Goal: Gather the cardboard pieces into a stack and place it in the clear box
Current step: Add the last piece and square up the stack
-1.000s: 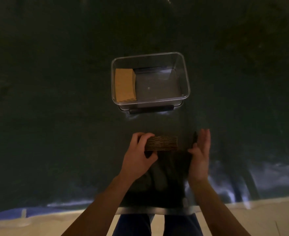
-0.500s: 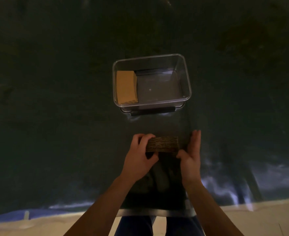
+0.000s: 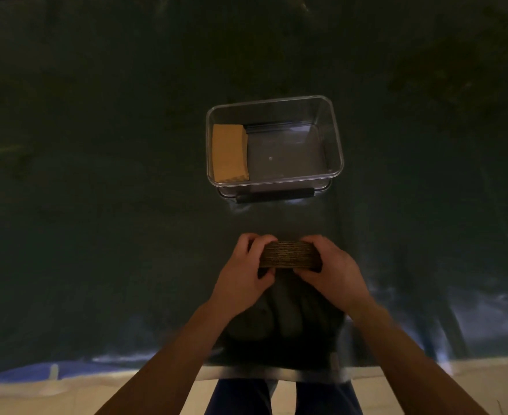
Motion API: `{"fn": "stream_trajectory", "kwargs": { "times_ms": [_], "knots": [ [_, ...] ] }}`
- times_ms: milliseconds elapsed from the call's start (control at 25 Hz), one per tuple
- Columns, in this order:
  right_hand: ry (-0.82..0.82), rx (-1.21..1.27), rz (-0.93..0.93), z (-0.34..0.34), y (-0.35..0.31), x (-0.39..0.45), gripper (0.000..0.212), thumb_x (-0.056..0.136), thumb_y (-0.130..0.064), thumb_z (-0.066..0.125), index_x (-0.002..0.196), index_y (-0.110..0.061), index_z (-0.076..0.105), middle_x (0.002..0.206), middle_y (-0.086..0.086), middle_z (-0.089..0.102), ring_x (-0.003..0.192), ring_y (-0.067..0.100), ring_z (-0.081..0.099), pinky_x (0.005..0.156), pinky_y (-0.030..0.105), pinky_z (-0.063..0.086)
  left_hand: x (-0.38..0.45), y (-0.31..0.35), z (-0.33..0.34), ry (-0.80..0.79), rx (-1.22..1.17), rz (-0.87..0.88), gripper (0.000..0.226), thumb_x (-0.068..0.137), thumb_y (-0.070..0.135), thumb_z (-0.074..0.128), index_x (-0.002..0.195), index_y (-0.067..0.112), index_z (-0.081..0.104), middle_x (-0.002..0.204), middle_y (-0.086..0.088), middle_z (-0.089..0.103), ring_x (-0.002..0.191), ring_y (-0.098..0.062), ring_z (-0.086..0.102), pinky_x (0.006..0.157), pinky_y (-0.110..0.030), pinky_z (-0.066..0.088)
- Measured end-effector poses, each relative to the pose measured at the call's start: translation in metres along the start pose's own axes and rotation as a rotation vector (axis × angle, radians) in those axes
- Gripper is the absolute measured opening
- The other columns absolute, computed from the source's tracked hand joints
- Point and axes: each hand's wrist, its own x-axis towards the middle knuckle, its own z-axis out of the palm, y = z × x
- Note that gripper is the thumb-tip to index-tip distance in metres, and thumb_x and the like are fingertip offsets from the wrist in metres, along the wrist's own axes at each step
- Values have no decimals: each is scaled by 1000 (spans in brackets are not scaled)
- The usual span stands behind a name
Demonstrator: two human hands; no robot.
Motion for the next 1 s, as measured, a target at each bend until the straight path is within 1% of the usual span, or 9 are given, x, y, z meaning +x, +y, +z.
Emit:
{"fn": "stream_trajectory", "kwargs": {
  "times_ms": [120,200,280,440,560,640,840,920,1000],
  "knots": [
    [-29,-84,-59,-4,5,7,49,76,-34,77,119,-27,55,112,-8,63,92,12,64,76,33,53,2,-10,-11,51,44,-34,53,75,22,75,123,29,52,117,10,55,105,-11,49,88,-34,49],
    [-35,-85,-65,-6,5,6,48,76,-35,75,119,-29,54,112,-10,62,91,11,64,75,32,53,3,-9,-17,42,-3,-89,49,74,20,78,115,32,54,108,18,54,98,-4,48,84,-27,48],
    [4,-81,-98,-8,3,4,49,74,-39,73,118,-34,52,112,-15,61,89,8,63,74,30,53,5,-7,-22,50,-73,-78,51,72,17,80,108,40,52,102,22,53,93,0,54,79,-13,46],
    [49,-74,-118,-12,0,8,52,71,-44,70,117,-40,49,109,-22,55,88,0,57,74,25,50,9,-6,-29,61,-137,-64,58,70,18,81,106,49,49,108,21,54,97,1,59,81,-9,46],
    [-26,-69,-63,-4,3,11,53,72,-38,76,118,-34,51,114,-15,58,95,7,60,78,29,51,8,-9,-24,3,-111,-91,57,68,15,83,109,39,52,107,12,57,96,6,56,77,-8,42],
    [-16,-64,-51,1,4,13,50,73,-34,76,117,-30,53,113,-11,60,96,11,62,77,33,52,9,-11,-22,-3,-96,-96,53,69,13,84,107,34,54,106,9,56,93,7,55,76,-7,41],
    [68,-79,-103,-6,2,11,50,68,-43,68,114,-38,47,110,-14,59,86,8,61,68,29,51,10,-11,-30,38,-113,-66,59,67,21,81,106,49,48,106,20,55,97,1,59,79,-6,44],
    [40,-68,-74,-2,1,9,52,70,-39,71,116,-36,47,113,-12,58,90,9,61,72,32,53,8,-11,-27,7,-102,-100,57,68,19,82,109,44,50,107,17,55,94,0,58,77,-7,44],
    [-10,-40,-30,4,-1,10,52,73,-34,74,118,-31,49,115,-8,57,94,13,61,77,35,53,8,-10,-21,-22,-64,-163,51,71,16,81,112,31,54,108,12,54,91,-2,56,74,-7,41]
  ]
}}
